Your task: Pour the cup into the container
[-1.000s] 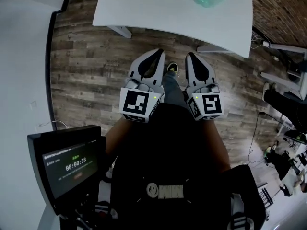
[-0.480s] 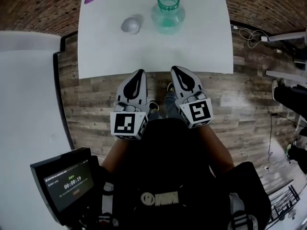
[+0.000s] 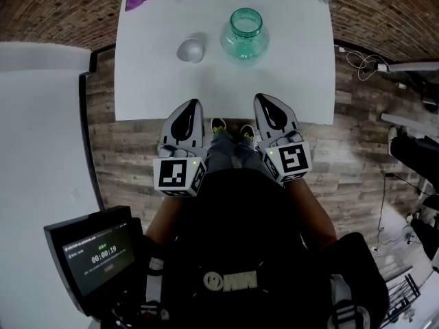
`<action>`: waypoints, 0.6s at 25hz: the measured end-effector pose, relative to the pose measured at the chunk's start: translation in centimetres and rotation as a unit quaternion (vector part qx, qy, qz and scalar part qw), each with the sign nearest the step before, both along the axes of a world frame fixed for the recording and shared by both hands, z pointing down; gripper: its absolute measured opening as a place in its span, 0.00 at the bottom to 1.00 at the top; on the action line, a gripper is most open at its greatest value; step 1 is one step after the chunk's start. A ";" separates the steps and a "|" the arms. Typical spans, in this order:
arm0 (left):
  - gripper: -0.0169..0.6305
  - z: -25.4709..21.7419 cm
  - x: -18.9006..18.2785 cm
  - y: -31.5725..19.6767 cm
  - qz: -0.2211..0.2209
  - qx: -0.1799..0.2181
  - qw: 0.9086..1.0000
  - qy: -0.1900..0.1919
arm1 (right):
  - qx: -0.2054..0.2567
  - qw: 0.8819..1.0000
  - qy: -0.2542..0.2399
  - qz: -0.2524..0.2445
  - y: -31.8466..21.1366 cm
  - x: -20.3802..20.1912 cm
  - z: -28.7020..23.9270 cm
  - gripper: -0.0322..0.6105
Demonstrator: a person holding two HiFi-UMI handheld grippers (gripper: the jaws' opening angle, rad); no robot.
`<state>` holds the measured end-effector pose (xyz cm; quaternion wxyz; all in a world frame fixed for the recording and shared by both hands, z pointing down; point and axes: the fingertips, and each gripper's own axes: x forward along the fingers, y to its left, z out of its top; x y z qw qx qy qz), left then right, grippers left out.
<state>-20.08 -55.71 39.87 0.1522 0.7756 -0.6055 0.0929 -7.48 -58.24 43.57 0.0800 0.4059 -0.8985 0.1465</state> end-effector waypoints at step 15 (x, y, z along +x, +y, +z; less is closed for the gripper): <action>0.02 4.3 -6.0 -7.5 0.054 0.026 0.998 -0.002 | 0.002 0.998 0.066 -0.010 -4.8 -4.8 0.3 0.06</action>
